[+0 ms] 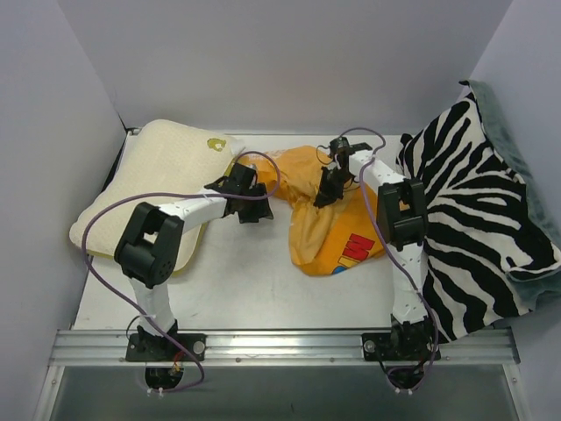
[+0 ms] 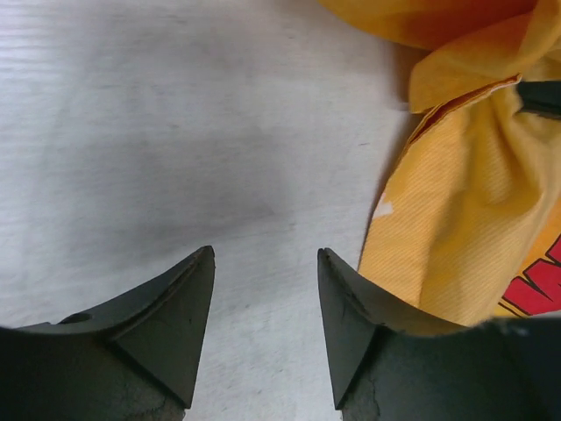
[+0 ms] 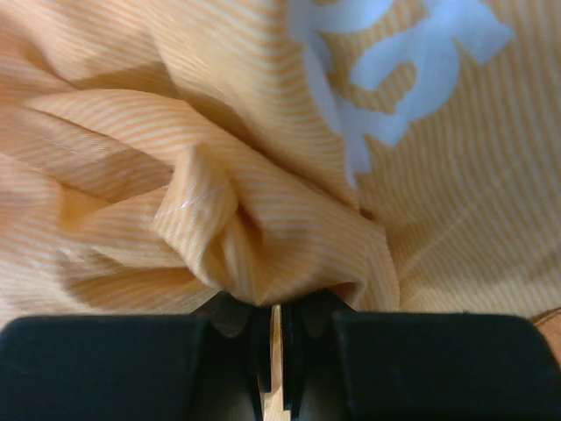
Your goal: Put the pillow into the pillowcase
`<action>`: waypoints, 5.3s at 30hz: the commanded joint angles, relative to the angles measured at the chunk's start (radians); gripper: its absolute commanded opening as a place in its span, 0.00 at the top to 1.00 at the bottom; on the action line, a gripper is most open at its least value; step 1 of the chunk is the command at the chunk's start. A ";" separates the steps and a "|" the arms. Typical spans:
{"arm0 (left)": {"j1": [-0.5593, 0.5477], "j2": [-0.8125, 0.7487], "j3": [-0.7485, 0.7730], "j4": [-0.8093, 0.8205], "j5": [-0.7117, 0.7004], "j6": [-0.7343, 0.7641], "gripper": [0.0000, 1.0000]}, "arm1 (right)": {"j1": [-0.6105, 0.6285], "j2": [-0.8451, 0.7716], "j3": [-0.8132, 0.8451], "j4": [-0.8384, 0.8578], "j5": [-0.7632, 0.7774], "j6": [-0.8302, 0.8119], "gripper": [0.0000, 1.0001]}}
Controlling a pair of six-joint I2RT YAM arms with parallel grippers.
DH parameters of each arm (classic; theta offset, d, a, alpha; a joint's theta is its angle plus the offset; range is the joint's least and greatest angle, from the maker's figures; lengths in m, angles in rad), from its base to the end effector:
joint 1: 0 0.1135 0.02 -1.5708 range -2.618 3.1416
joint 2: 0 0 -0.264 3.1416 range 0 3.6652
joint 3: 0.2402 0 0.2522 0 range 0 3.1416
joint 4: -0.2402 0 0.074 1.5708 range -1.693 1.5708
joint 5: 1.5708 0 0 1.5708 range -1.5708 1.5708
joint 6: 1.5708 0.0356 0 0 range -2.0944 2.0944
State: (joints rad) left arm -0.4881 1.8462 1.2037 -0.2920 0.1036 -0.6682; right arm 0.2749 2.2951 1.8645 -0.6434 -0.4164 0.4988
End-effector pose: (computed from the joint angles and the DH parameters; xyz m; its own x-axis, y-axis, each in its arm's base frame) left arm 0.3417 -0.1856 0.1808 -0.8802 -0.2304 -0.4149 -0.0314 0.9006 -0.4335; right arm 0.4709 0.1478 0.1698 -0.9505 0.1865 -0.2484 0.0238 0.8412 0.5402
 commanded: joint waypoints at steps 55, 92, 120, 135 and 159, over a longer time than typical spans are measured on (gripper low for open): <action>-0.098 -0.548 -0.162 -0.837 -0.017 0.203 0.33 | -0.154 0.076 0.124 -0.302 0.271 -0.042 0.31; 0.178 -0.160 0.241 -0.539 -0.172 0.395 0.23 | -0.135 -0.273 -0.384 -0.360 0.393 -0.192 0.28; 0.430 -0.280 0.235 -0.567 -0.122 0.328 0.10 | -0.212 0.328 0.538 -0.619 0.311 -0.129 0.37; 0.450 -0.191 0.216 -0.492 0.019 0.392 0.03 | -0.076 -0.066 0.305 -0.288 0.298 -0.091 0.27; 0.479 -0.280 -0.109 -0.686 -0.154 0.424 0.71 | 0.204 -0.226 -0.358 -0.518 0.413 -0.252 0.25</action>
State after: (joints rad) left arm -0.0261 1.6398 1.1172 -0.8261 -0.0227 -0.2440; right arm 0.4709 2.1956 1.5574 -1.0622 -0.1505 0.2672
